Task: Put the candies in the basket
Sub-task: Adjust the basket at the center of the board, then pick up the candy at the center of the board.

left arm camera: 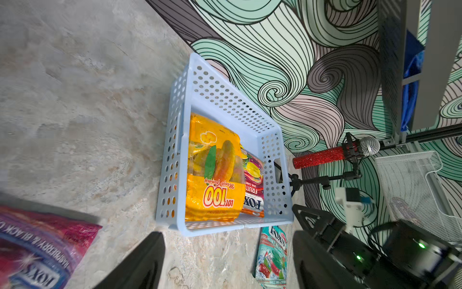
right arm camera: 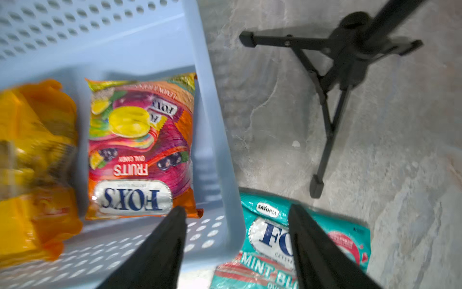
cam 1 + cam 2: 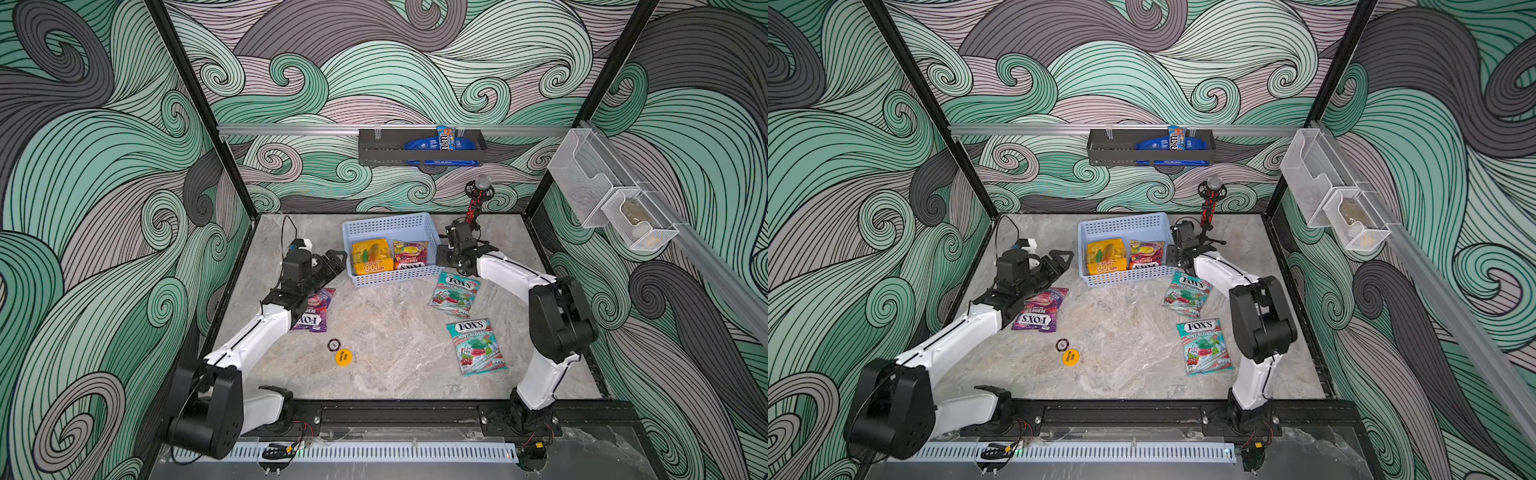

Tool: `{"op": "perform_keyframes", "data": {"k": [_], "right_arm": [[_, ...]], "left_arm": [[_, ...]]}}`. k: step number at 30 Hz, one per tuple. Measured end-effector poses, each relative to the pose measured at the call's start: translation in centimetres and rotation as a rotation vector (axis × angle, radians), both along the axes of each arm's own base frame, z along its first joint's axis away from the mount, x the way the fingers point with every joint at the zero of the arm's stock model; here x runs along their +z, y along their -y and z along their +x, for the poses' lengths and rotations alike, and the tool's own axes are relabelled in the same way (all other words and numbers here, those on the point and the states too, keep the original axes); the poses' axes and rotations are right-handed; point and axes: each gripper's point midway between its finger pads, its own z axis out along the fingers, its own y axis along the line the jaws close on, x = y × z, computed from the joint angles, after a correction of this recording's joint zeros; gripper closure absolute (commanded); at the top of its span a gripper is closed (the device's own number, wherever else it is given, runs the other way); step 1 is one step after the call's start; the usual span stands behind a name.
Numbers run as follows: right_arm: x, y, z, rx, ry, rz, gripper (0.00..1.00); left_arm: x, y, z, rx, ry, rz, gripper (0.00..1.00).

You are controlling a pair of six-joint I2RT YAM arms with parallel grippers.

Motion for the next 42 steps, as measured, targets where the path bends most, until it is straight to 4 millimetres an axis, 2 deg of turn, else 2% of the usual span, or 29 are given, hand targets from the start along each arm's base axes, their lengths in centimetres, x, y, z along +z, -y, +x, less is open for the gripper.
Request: {"op": "perform_keyframes", "data": {"k": [2, 3, 7, 10, 14, 17, 18, 19, 20, 21, 23, 26, 29, 31, 33, 35, 37, 40, 42], "right_arm": [[-1.4, -0.3, 0.1, 0.003, -0.027, 0.000, 0.66], [-1.6, -0.4, 0.3, 0.005, -0.026, 0.006, 0.68], [-1.2, -0.6, -0.2, -0.008, -0.021, 0.037, 0.69], [-0.7, -0.8, -1.5, -0.021, -0.007, 0.066, 0.69], [-0.4, -1.9, -3.5, -0.009, -0.009, 0.087, 0.71], [-0.5, -2.6, -3.9, -0.006, -0.014, 0.107, 0.75], [-0.5, -2.8, -3.9, -0.003, -0.016, 0.116, 0.72], [-0.5, -2.9, -4.0, -0.002, -0.016, 0.121, 0.61], [-0.4, -3.0, -4.0, 0.000, -0.013, 0.123, 0.43], [-0.4, -3.0, -4.2, -0.007, -0.013, 0.127, 0.31], [-0.4, -2.6, -4.6, -0.017, -0.009, 0.117, 0.20], [0.1, -1.3, -5.9, -0.044, -0.004, 0.115, 0.11], [1.5, 0.8, -7.2, -0.075, 0.025, 0.125, 0.08], [2.5, 2.5, -8.6, -0.102, 0.051, 0.135, 0.10], [2.6, 4.0, -10.0, -0.127, 0.062, 0.138, 0.14], [1.6, 5.4, -11.2, -0.156, 0.044, 0.133, 0.18], [-0.7, 6.7, -12.5, -0.186, -0.012, 0.124, 0.21], [-4.1, 7.6, -14.2, -0.215, -0.105, 0.129, 0.29], [-5.8, 7.5, -14.9, -0.219, -0.152, 0.137, 0.36]], "left_arm": [[-1.3, -0.5, -1.0, 0.008, -0.041, 0.011, 0.15], [-1.9, -0.7, -1.4, 0.011, -0.062, 0.016, 0.15], [-3.8, -1.1, -2.4, 0.015, -0.132, 0.028, 0.15], [-4.0, -1.0, -2.5, 0.010, -0.141, 0.025, 0.15], [-4.1, -0.5, -2.8, -0.016, -0.152, 0.013, 0.15], [-4.3, -0.3, -3.0, -0.030, -0.162, 0.007, 0.16], [-4.3, -0.3, -3.1, -0.031, -0.165, 0.007, 0.16], [-4.4, -0.3, -3.2, -0.032, -0.171, 0.008, 0.16], [-4.5, -0.3, -3.2, -0.033, -0.175, 0.008, 0.16], [-4.4, -0.3, -3.3, -0.033, -0.175, 0.008, 0.16], [-4.1, -0.3, -3.4, -0.034, -0.167, 0.006, 0.16], [-3.5, -0.4, -3.8, -0.031, -0.141, -0.005, 0.16], [-3.9, -0.1, -5.1, -0.040, -0.118, -0.016, 0.16], [-4.6, 0.5, -6.5, -0.061, -0.103, -0.001, 0.16], [-5.0, 0.7, -7.7, -0.068, -0.083, 0.031, 0.16], [-5.3, 0.4, -8.6, -0.057, -0.052, 0.063, 0.16], [-5.5, -0.8, -9.2, -0.008, -0.018, 0.095, 0.17], [-6.1, -2.5, -10.1, 0.050, 0.030, 0.143, 0.17], [-6.6, -3.5, -10.6, 0.074, 0.061, 0.187, 0.20]]}}
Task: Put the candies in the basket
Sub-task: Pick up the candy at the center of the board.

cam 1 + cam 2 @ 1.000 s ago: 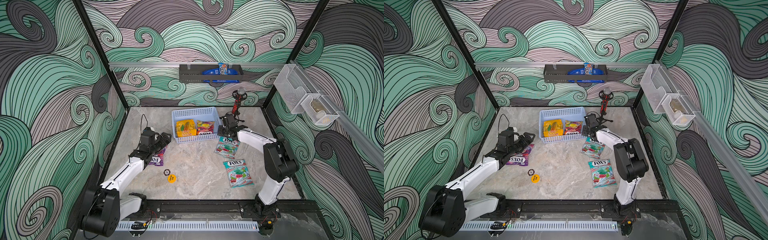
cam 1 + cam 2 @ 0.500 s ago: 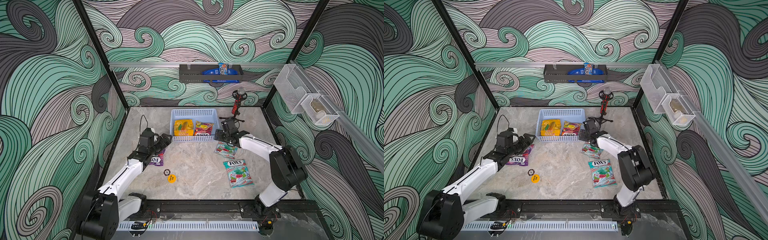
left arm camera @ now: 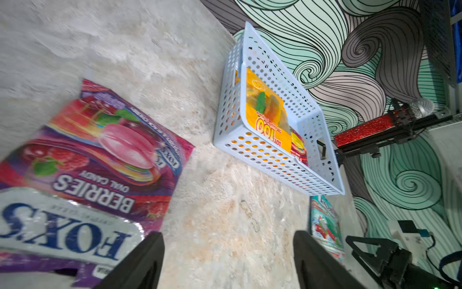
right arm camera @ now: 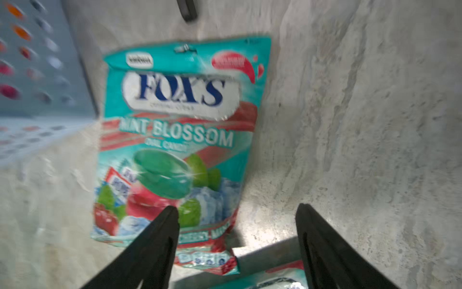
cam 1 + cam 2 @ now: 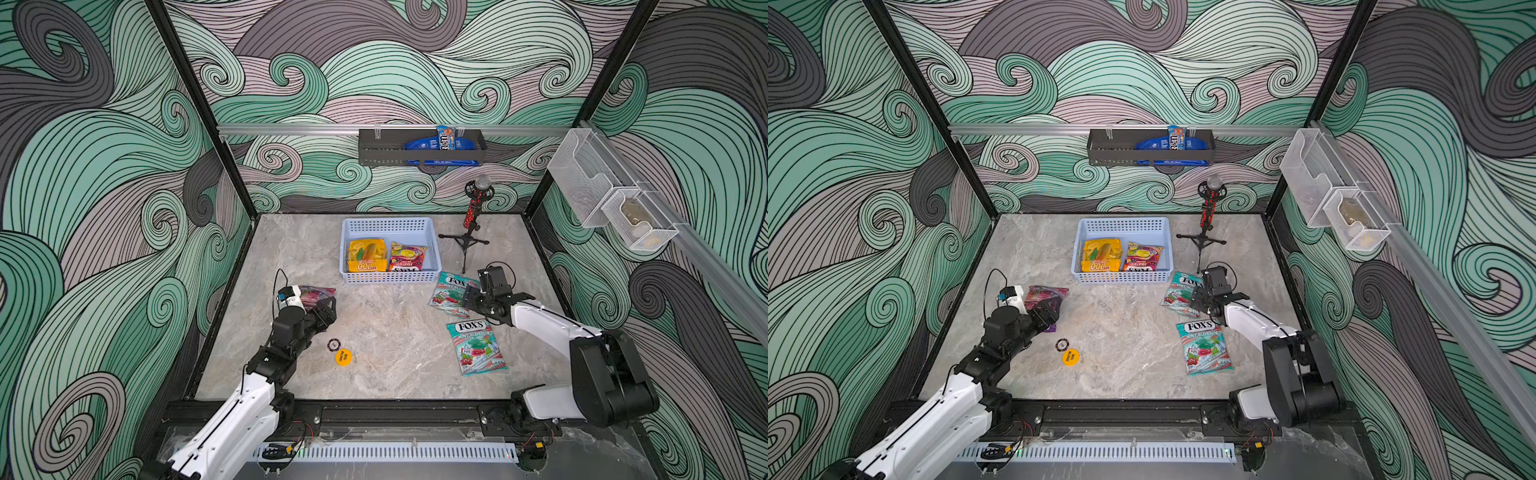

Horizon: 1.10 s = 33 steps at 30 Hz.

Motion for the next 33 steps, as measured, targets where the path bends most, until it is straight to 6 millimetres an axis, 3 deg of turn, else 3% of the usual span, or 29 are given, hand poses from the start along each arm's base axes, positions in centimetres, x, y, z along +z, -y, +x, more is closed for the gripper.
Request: {"op": "perform_keyframes", "data": {"k": [3, 7, 16, 21, 27, 30, 33], "right_arm": [[-1.1, -0.6, 0.1, -0.005, -0.013, 0.036, 0.52], [-0.9, -1.2, 0.9, -0.008, 0.016, 0.071, 0.74], [0.1, -1.2, 0.9, -0.009, 0.057, 0.088, 1.00], [1.7, -1.3, 0.9, 0.000, 0.105, 0.099, 1.00], [5.3, -1.4, 0.9, 0.011, 0.198, 0.122, 1.00], [8.0, -1.6, 0.9, 0.026, 0.253, 0.141, 1.00], [12.3, -2.2, 1.5, 0.050, 0.333, 0.171, 1.00]], "left_arm": [[-0.7, -1.2, -0.7, 0.036, 0.032, 0.046, 0.20], [0.0, -1.5, -1.1, 0.032, 0.103, 0.056, 0.19], [0.4, -2.3, -1.2, 0.070, 0.145, 0.065, 0.19], [-0.4, -2.2, -1.1, 0.067, 0.116, 0.078, 0.19], [-1.0, -2.2, -1.1, 0.065, 0.090, 0.088, 0.19], [-1.0, -2.2, -1.1, 0.066, 0.091, 0.087, 0.19], [-1.0, -2.2, -1.1, 0.066, 0.092, 0.087, 0.19]]}}
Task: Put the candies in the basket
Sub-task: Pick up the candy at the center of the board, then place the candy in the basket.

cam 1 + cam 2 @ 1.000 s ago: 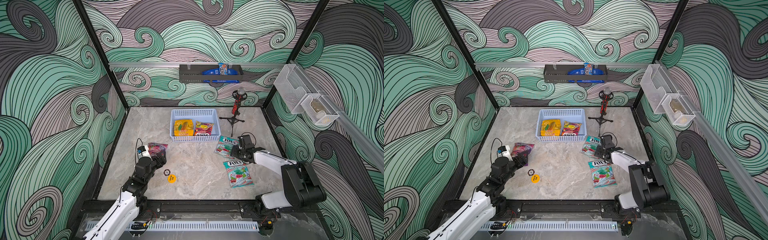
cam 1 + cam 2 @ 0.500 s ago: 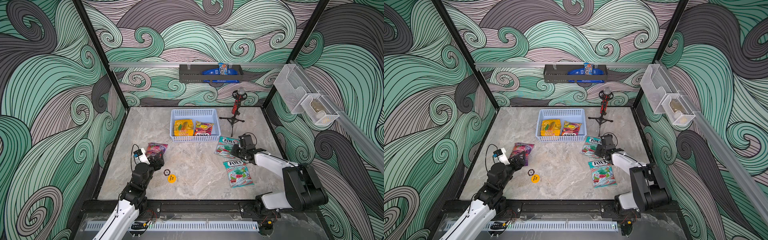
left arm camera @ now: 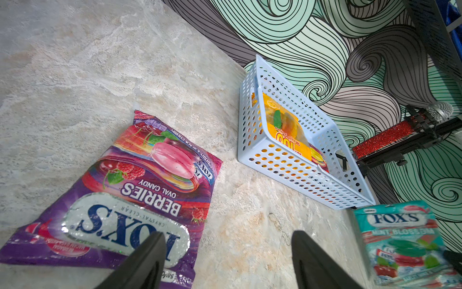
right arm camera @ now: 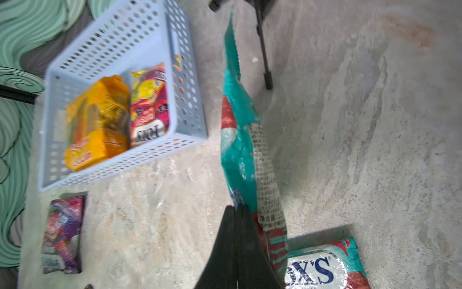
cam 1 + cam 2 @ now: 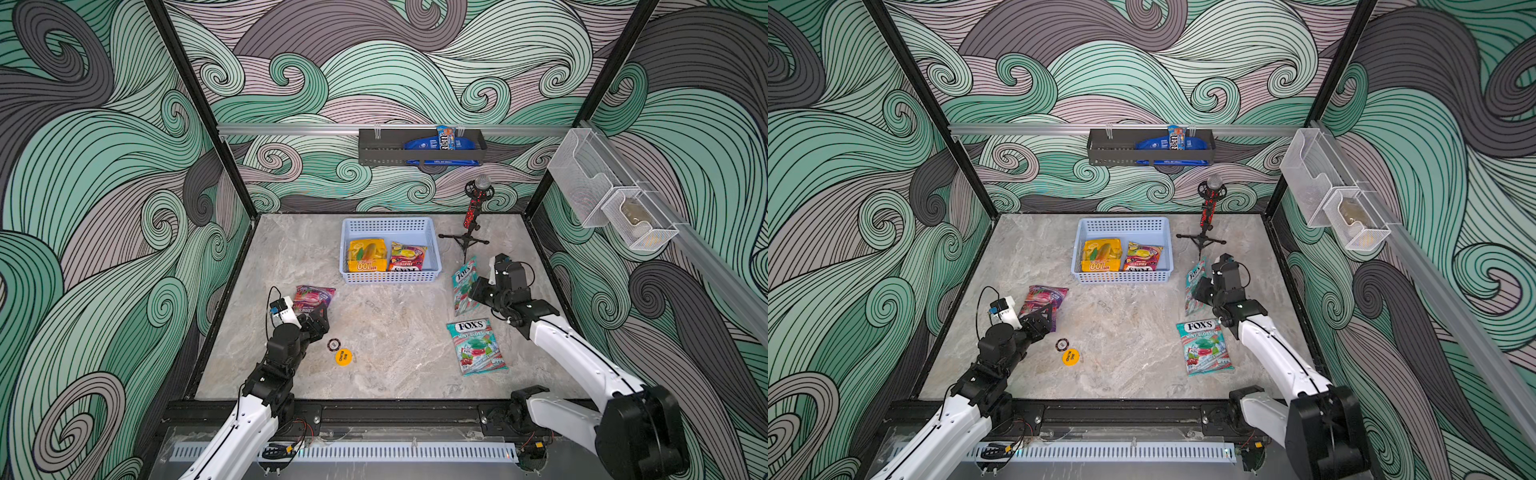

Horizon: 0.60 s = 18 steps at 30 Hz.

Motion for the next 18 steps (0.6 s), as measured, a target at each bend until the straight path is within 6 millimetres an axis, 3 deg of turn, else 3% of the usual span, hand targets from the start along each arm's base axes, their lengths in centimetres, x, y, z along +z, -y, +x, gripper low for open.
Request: {"op": "perform_keyframes", "data": {"k": [4, 7, 9, 13, 18], "right_arm": [[6.7, -1.6, 1.8, 0.048, 0.131, 0.052, 1.00], [10.1, -4.1, 3.4, 0.113, 0.185, 0.074, 1.00], [11.1, -6.0, 4.7, 0.156, 0.191, 0.077, 1.00], [10.6, -9.9, 8.2, 0.223, 0.157, 0.061, 1.00], [7.3, -13.3, 11.9, 0.264, 0.082, 0.037, 1.00]], "left_arm": [[0.0, 0.0, 0.0, 0.000, 0.000, 0.000, 0.19], [0.0, 0.0, 0.0, 0.000, 0.000, 0.000, 0.19], [0.0, 0.0, 0.0, 0.001, 0.000, 0.001, 0.19], [0.0, -0.1, 0.0, 0.004, 0.002, 0.001, 0.19], [0.4, -0.2, 0.0, 0.013, 0.015, 0.001, 0.19]]}}
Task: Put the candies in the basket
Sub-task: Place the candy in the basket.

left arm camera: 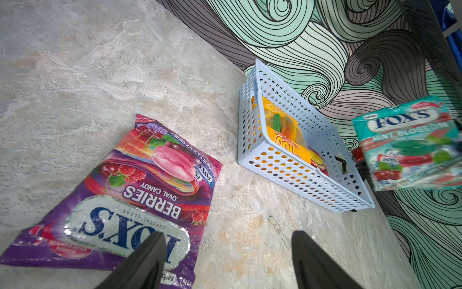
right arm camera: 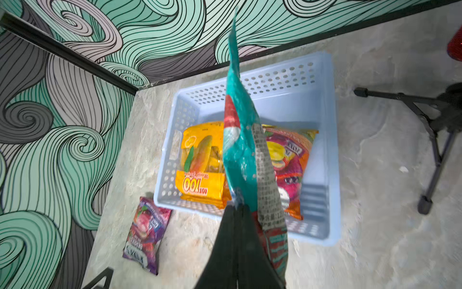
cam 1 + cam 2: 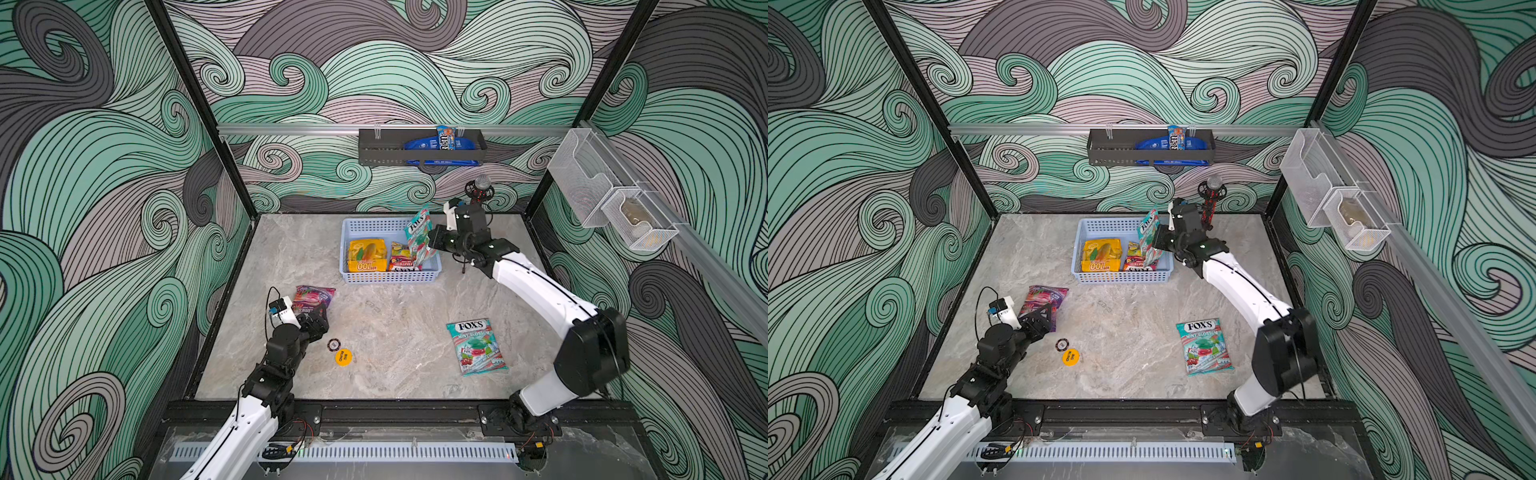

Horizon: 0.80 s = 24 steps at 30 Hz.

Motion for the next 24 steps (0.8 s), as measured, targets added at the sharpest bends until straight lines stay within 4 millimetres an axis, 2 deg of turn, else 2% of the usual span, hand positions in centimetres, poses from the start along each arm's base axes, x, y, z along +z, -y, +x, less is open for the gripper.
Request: {"op": "perform_keyframes", "data": {"k": [6, 10, 15, 16, 17, 18, 19, 20, 22, 24], "right_arm": [[-4.0, -2.2, 2.6, 0.023, -0.070, -0.026, 1.00], [-5.5, -2.8, 3.3, 0.029, -0.097, -0.032, 1.00], [-6.2, -3.6, 3.8, 0.037, -0.112, -0.022, 1.00], [-6.3, -3.7, 3.8, 0.039, -0.113, -0.023, 0.84], [-6.3, -3.7, 3.8, 0.038, -0.115, -0.024, 0.60], [-6.3, -3.7, 3.9, 0.039, -0.111, -0.027, 0.41], [-6.3, -3.6, 4.0, 0.036, -0.105, -0.033, 0.32], [-6.3, -3.4, 4.1, 0.031, -0.099, -0.042, 0.27], [-6.8, -2.8, 3.9, 0.022, -0.095, -0.074, 0.25], [-8.2, -1.1, 3.0, -0.004, -0.114, -0.125, 0.24]], "left_arm": [[0.0, -0.1, 0.0, 0.008, 0.001, 0.003, 0.19], [0.0, -0.2, 0.0, 0.009, 0.001, 0.003, 0.19], [0.0, -0.2, 0.0, 0.011, 0.001, 0.005, 0.19], [0.0, -0.2, 0.0, 0.010, 0.001, 0.006, 0.19], [0.0, -0.2, 0.0, 0.010, 0.001, 0.006, 0.19], [0.0, -0.2, 0.0, 0.011, 0.001, 0.006, 0.19], [0.0, -0.2, 0.0, 0.011, 0.001, 0.007, 0.19], [0.0, -0.2, 0.0, 0.011, 0.001, 0.007, 0.19], [0.0, -0.2, 0.0, 0.012, 0.001, 0.007, 0.18], [0.0, -0.3, 0.0, 0.013, 0.001, 0.008, 0.18]]}}
